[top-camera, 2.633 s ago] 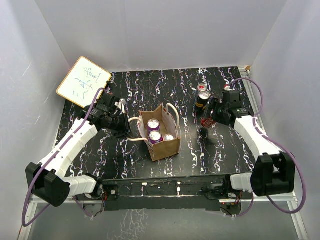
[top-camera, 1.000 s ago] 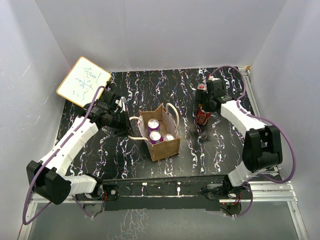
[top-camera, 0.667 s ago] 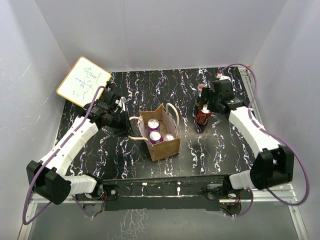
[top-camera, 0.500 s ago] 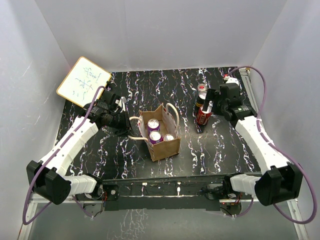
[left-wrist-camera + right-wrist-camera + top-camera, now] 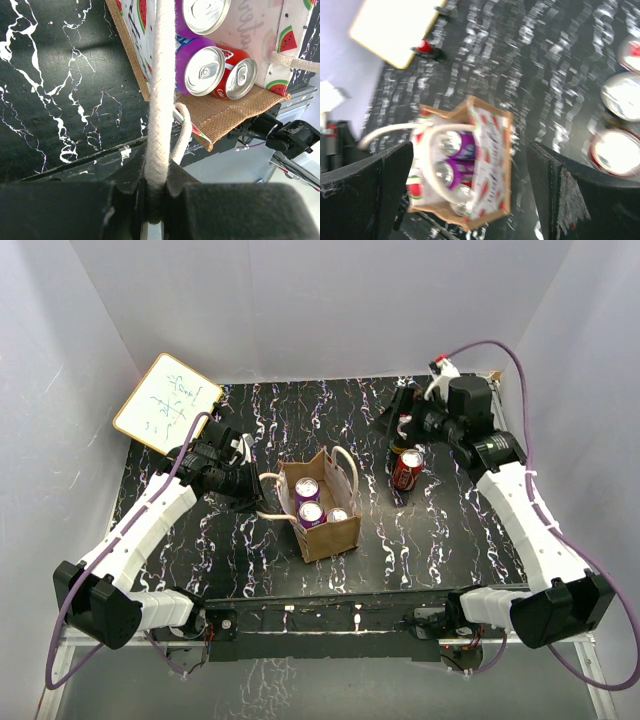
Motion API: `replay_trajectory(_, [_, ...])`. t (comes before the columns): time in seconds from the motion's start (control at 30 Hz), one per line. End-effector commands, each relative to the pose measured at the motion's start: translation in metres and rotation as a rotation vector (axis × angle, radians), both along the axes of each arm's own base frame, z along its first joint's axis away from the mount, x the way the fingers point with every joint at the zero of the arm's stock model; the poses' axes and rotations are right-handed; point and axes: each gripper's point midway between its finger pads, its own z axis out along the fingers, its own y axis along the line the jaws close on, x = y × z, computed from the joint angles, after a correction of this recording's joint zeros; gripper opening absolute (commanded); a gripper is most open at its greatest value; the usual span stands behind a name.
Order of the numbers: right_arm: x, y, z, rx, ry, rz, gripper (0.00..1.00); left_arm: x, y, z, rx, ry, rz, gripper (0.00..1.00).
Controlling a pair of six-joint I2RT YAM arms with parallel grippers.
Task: Take the beverage out of the canvas bag
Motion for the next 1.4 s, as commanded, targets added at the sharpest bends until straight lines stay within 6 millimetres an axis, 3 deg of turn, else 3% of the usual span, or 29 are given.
replay_trajectory(0.0, [-0.011,0.071,0.078,0.157,-0.156,0.221,0.99,-0.006,0.001,0.003,-0.006,0.008,-0.02,0.0])
replay_trajectory(0.17, [-0.034,0.142,0.083,0.119,-0.158,0.371,0.99,-0.004,0.0,0.003,-0.019,-0.006,-0.011,0.0])
replay_trajectory(0.27, [-0.04,0.169,0.062,0.027,-0.112,0.405,0.94,-0.005,0.001,0.002,-0.011,0.002,-0.01,0.0])
replay_trajectory(0.33, [-0.046,0.178,0.037,-0.06,-0.044,0.409,0.88,-0.007,0.002,0.001,-0.009,0.01,-0.01,0.0])
replay_trajectory(0.5, [-0.059,0.185,-0.035,-0.296,0.149,0.377,0.78,-0.013,0.004,-0.002,-0.013,0.012,-0.008,0.0])
replay_trajectory(0.63, [-0.063,0.182,-0.068,-0.397,0.222,0.326,0.79,-0.015,0.005,-0.004,-0.016,0.017,0.004,0.0])
replay_trajectory(0.9, [-0.05,0.18,-0.104,-0.499,0.298,0.215,0.85,-0.021,0.007,-0.003,-0.011,0.025,0.004,0.0])
replay_trajectory(1.1, [-0.042,0.191,-0.107,-0.488,0.282,0.155,0.86,-0.026,0.007,-0.006,-0.017,0.053,0.003,0.0])
replay_trajectory(1.37, [-0.016,0.191,-0.13,-0.597,0.274,0.052,0.87,-0.028,0.009,-0.006,-0.008,0.059,0.002,0.0])
